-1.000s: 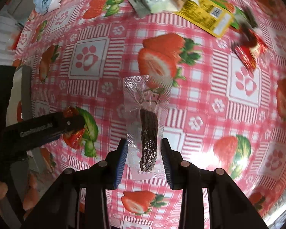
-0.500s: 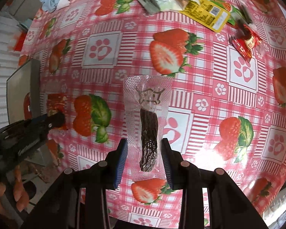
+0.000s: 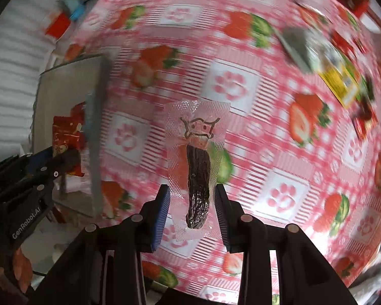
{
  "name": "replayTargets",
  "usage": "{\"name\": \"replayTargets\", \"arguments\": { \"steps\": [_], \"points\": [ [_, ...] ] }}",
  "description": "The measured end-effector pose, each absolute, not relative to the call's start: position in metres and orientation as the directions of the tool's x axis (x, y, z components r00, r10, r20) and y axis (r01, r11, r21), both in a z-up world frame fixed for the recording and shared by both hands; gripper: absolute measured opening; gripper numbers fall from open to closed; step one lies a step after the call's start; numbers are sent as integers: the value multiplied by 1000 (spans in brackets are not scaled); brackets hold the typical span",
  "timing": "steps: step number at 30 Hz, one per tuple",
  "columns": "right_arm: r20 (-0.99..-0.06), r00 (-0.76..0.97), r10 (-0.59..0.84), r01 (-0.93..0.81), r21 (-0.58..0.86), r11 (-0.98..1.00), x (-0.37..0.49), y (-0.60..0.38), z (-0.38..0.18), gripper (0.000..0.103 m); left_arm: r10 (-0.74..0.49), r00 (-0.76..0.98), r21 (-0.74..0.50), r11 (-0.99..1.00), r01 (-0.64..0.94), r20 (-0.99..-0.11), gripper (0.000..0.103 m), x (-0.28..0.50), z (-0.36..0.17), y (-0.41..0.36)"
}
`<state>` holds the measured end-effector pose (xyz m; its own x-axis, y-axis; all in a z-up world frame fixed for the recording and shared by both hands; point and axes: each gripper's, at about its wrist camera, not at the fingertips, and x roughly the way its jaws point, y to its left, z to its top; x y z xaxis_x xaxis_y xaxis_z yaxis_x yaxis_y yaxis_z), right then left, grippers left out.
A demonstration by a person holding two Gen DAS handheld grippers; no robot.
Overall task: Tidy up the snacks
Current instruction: 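Carry both snacks over the white tray and open both tools, then lift both open tools away above the tray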
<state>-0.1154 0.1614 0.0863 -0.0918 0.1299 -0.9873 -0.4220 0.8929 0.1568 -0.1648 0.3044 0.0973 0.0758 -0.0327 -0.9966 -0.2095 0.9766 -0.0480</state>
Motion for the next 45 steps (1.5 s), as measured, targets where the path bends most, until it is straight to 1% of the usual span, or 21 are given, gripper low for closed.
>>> {"name": "replayTargets", "arguments": {
  "steps": [9, 17, 25, 28, 30, 31, 32, 33, 34, 35, 36, 38, 40, 41, 42, 43, 44, 45],
  "points": [
    [-988, -78, 130, -571, 151, 807, -126, 245, 95, 37, 14, 93, -15, 951, -307, -996, 27, -189, 112, 371],
    [-989, -79, 128, -649, 148, 746, -135, 303, 94, 37, 36, 92, 0, 930, -368, -995, 27, -204, 116, 412],
    [-985, -131, 109, -679, 169, 714, -141, 343, 72, 37, 15, 38, -1, 924, -382, -999, 27, -212, 91, 437],
    [-980, -170, 104, -685, 193, 703, -145, 355, 60, 37, -24, 36, -36, 924, -380, -999, 28, -216, 80, 440],
    [-979, -184, 92, -695, 196, 692, -147, 362, 52, 37, -31, 38, -43, 927, -374, -999, 32, -219, 75, 441],
    [-980, -183, 82, -701, 189, 688, -148, 366, 49, 38, -15, 37, -28, 927, -373, -999, 34, -221, 74, 442],
    [-981, -181, 73, -704, 181, 687, -148, 368, 46, 40, 8, 36, -6, 928, -373, -999, 43, -223, 73, 444],
    [-982, -179, 62, -705, 172, 688, -148, 370, 43, 42, 25, 34, 10, 926, -378, -999, 54, -224, 72, 446],
    [-981, -184, 57, -702, 172, 691, -147, 370, 40, 42, 38, 32, 23, 924, -382, -999, 61, -225, 72, 449],
    [-981, -189, 52, -700, 172, 693, -146, 370, 38, 42, 48, 32, 32, 920, -392, -998, 73, -227, 72, 452],
    [-981, -190, 42, -698, 165, 697, -145, 370, 36, 42, 38, 31, 22, 914, -406, -999, 82, -229, 71, 456],
    [-981, -189, 33, -698, 158, 698, -144, 369, 34, 44, 8, 46, -12, 909, -417, -999, 82, -232, 72, 462],
    [-981, -193, 35, -697, 162, 699, -144, 371, 34, 44, 45, 56, 18, 908, -418, -997, 82, -235, 75, 463],
    [-981, -192, 34, -698, 161, 698, -144, 371, 34, 47, 69, 55, 40, 907, -418, -996, 82, -235, 76, 464],
    [-985, -174, 18, -703, 137, 698, -144, 372, 35, 61, 80, 55, 50, 907, -419, -995, 82, -235, 77, 466],
    [-987, -160, 7, -705, 120, 699, -144, 372, 35, 70, 79, 51, 50, 906, -419, -996, 82, -235, 77, 468],
    [-987, -163, 14, -701, 125, 702, -143, 371, 35, 73, 79, 46, 52, 906, -419, -996, 82, -235, 76, 469],
    [-984, -178, 29, -692, 146, 707, -142, 369, 35, 80, 78, 39, 55, 907, -418, -996, 83, -235, 75, 471]
  ]
}}
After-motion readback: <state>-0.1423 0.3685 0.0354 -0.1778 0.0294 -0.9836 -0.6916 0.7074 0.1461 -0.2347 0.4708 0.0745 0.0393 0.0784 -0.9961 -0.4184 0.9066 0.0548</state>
